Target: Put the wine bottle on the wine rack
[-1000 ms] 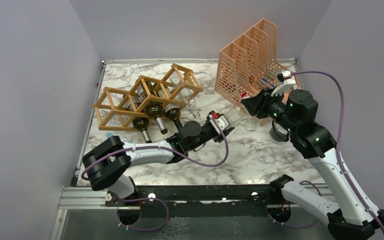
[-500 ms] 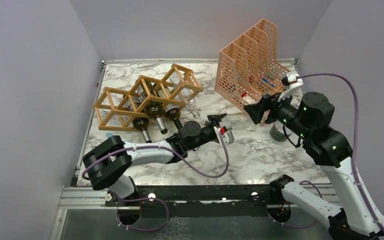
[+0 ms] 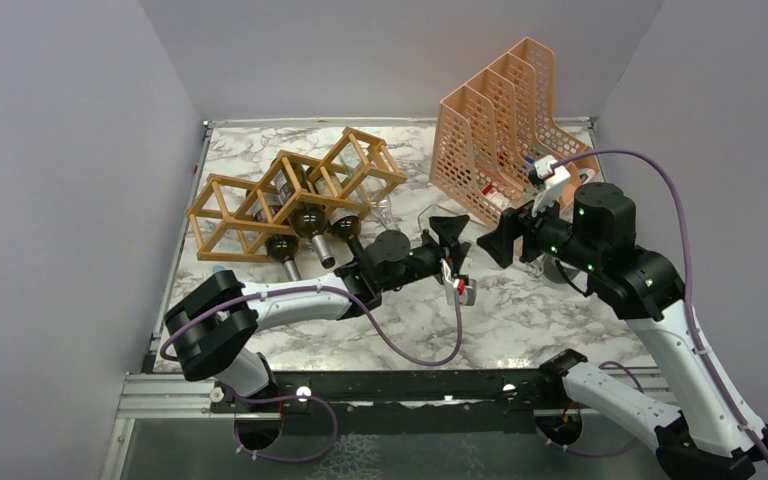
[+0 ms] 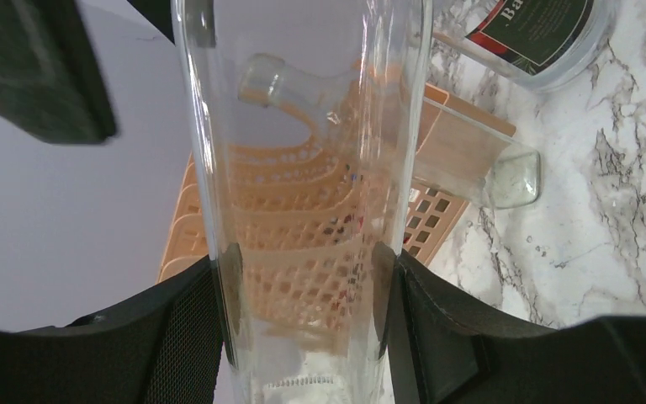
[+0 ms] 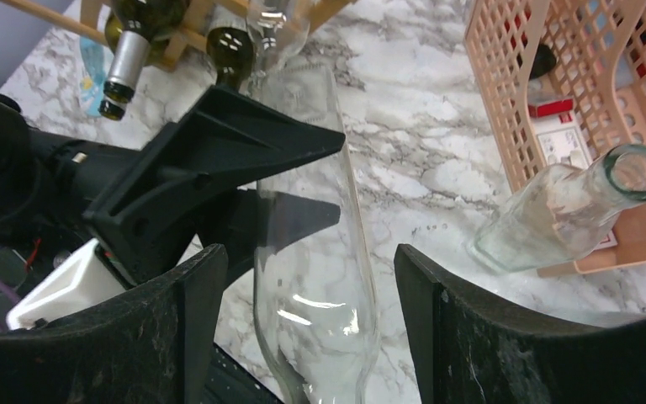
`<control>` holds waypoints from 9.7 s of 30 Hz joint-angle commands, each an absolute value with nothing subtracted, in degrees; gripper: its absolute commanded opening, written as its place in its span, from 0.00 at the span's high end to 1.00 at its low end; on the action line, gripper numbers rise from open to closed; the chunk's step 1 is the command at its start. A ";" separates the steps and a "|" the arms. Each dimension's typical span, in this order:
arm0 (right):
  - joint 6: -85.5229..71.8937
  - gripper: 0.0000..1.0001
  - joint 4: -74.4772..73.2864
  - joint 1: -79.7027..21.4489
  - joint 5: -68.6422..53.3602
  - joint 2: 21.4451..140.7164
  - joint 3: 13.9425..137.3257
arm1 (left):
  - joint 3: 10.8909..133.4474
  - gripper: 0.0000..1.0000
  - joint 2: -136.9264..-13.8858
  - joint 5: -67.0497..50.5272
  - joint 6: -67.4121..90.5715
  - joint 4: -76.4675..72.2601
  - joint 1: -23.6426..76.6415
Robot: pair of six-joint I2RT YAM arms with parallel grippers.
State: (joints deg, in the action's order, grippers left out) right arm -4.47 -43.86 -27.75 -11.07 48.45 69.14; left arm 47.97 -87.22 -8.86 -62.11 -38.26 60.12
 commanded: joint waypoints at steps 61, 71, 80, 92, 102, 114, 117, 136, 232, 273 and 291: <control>-16.42 0.99 -28.04 -27.86 -6.22 47.05 60.86 | 64.81 0.04 -72.03 14.67 -21.79 -8.35 53.94; -19.90 0.99 -19.39 -27.86 -14.81 49.62 59.58 | 69.99 0.03 -63.35 20.31 -5.97 -5.49 51.21; -26.03 0.99 -12.34 -28.00 -23.08 51.21 57.63 | 74.74 0.03 -61.31 32.91 -1.28 2.65 51.09; -25.54 0.99 -6.67 -46.03 -11.22 58.71 61.05 | 79.98 0.02 -61.76 36.53 -2.97 5.06 51.07; -25.50 0.99 1.75 -65.93 2.53 71.51 65.23 | 82.71 0.02 -62.04 43.13 -5.73 8.34 51.00; -35.65 0.99 9.99 -76.55 18.73 92.01 73.66 | 83.60 0.02 -59.31 49.09 -5.01 14.07 51.05; -37.95 0.99 10.47 -76.72 20.69 97.35 77.18 | 84.36 0.02 -59.15 50.22 -5.01 16.37 50.99; -45.01 0.99 19.81 -76.85 39.05 117.24 89.14 | 84.80 0.02 -51.93 51.00 -2.09 26.84 51.02; -37.65 0.50 -2.13 -73.66 7.45 129.81 109.07 | 87.89 0.02 -50.38 51.32 -2.81 33.05 51.06; -31.38 0.28 1.51 -70.34 18.86 94.37 77.76 | 81.98 0.02 -50.85 43.67 5.12 30.13 51.04; -8.70 0.21 -19.63 -53.82 47.43 68.16 71.27 | 62.43 0.02 -46.12 36.16 8.98 11.47 51.02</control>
State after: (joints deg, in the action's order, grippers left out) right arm -16.27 -12.23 -58.19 39.86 69.04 70.54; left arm 67.55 -46.54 41.06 7.75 20.56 51.07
